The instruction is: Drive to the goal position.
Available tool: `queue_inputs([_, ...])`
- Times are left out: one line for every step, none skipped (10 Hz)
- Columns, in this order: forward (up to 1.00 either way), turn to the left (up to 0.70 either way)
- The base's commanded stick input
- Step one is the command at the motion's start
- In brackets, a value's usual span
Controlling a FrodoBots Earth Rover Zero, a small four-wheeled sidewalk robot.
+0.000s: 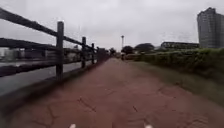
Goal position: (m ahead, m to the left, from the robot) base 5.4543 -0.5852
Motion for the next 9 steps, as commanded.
queue_inputs([1.0, 0.0])
queue_inputs([1.0, 0.0])
queue_inputs([1.0, 0.0])
queue_inputs([1.0, 0.0])
queue_inputs([1.0, 0.0])
queue_inputs([1.0, -0.36])
queue_inputs([1.0, -0.4])
queue_inputs([1.0, -0.4])
queue_inputs([1.0, -0.4])
